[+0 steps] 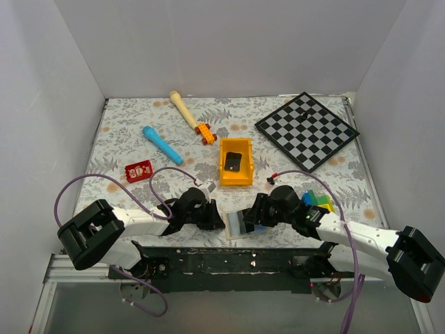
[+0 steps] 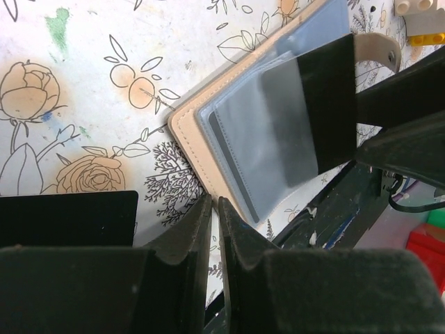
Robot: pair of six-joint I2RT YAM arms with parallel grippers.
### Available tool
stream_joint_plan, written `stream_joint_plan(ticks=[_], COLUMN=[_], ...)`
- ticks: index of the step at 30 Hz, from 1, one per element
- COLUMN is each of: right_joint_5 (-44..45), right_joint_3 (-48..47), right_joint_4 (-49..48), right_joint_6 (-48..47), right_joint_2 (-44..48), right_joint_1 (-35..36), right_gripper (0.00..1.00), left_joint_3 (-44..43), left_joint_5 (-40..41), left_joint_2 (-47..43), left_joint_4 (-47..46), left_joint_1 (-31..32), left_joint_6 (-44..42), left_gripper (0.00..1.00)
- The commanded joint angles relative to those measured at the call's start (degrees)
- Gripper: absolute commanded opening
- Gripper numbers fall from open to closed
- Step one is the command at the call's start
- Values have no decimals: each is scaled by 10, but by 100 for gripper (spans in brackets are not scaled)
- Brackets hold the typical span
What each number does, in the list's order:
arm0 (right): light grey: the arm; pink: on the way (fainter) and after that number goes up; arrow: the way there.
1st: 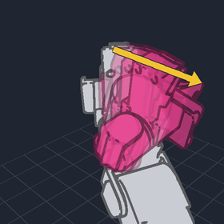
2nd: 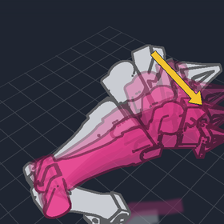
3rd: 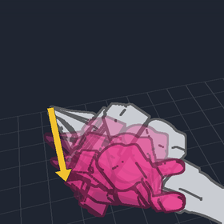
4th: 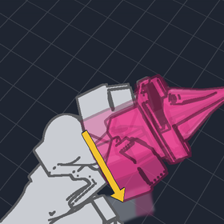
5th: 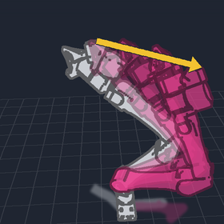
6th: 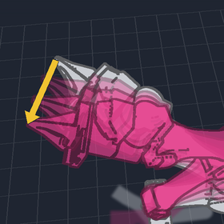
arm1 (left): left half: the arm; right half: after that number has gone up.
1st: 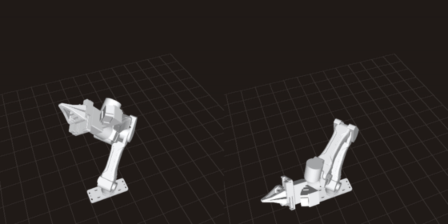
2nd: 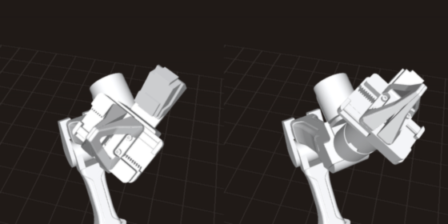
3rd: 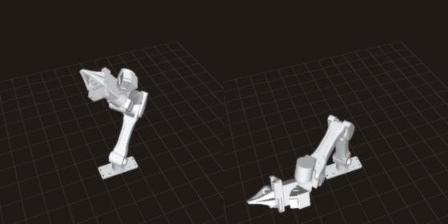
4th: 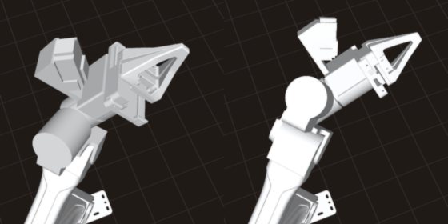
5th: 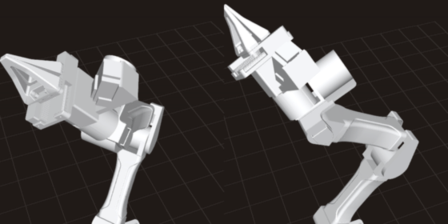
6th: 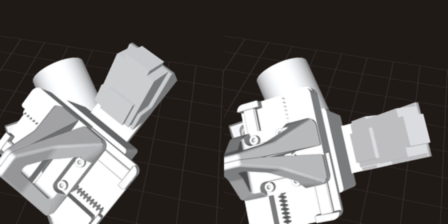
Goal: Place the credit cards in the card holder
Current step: Insert the credit card into the card holder.
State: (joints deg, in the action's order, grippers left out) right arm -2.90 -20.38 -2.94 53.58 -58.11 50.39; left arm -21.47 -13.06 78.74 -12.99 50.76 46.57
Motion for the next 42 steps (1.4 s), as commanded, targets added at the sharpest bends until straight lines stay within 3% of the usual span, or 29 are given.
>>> stream_joint_plan(ticks=[1,11,22,31,42], right_joint_5=[26,12,54,97,119], right_joint_3=[-22,-26,-64,-78,-87], right_joint_4=[72,39,96,122,140], right_joint_6=[-26,-29,-60,-60,-75], right_joint_2=[0,-37,-17,-38,-61], right_joint_1=[2,3,3,3,3], right_gripper=[52,50,33,8,1], left_joint_3=[4,-2,-12,-15,-9], left_joint_5=[-1,-5,-7,-7,-7], left_joint_2=[13,18,25,28,23], left_joint_4=[15,15,16,17,17], left_joint_1=[5,5,6,6,7], left_joint_6=[-5,-4,-7,-7,-8], left_gripper=[9,9,8,7,7])
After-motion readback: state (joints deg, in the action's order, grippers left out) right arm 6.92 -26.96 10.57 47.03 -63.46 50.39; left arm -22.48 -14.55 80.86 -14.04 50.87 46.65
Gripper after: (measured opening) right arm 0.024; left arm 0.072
